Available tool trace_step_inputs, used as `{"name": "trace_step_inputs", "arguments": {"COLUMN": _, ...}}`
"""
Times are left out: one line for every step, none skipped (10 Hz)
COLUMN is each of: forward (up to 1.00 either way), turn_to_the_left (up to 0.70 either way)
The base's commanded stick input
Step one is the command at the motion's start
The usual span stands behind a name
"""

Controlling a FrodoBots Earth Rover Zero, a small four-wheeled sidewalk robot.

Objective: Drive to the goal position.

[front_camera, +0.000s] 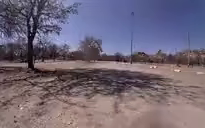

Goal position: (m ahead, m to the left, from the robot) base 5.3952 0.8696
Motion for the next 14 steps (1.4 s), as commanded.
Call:
{"name": "trace_step_inputs", "arguments": {"forward": 1.0, "turn_to_the_left": 0.0}}
{"name": "trace_step_inputs", "arguments": {"forward": 1.0, "turn_to_the_left": 0.0}}
{"name": "trace_step_inputs", "arguments": {"forward": 1.0, "turn_to_the_left": 0.0}}
{"name": "trace_step_inputs", "arguments": {"forward": 1.0, "turn_to_the_left": 0.0}}
{"name": "trace_step_inputs", "arguments": {"forward": 1.0, "turn_to_the_left": 0.0}}
{"name": "trace_step_inputs", "arguments": {"forward": 1.0, "turn_to_the_left": 0.0}}
{"name": "trace_step_inputs", "arguments": {"forward": 1.0, "turn_to_the_left": 0.0}}
{"name": "trace_step_inputs", "arguments": {"forward": 1.0, "turn_to_the_left": 0.0}}
{"name": "trace_step_inputs", "arguments": {"forward": 1.0, "turn_to_the_left": 0.0}}
{"name": "trace_step_inputs", "arguments": {"forward": 1.0, "turn_to_the_left": 0.0}}
{"name": "trace_step_inputs", "arguments": {"forward": 1.0, "turn_to_the_left": 0.0}}
{"name": "trace_step_inputs", "arguments": {"forward": 1.0, "turn_to_the_left": 0.0}}
{"name": "trace_step_inputs", "arguments": {"forward": 1.0, "turn_to_the_left": 0.0}}
{"name": "trace_step_inputs", "arguments": {"forward": 1.0, "turn_to_the_left": 0.0}}
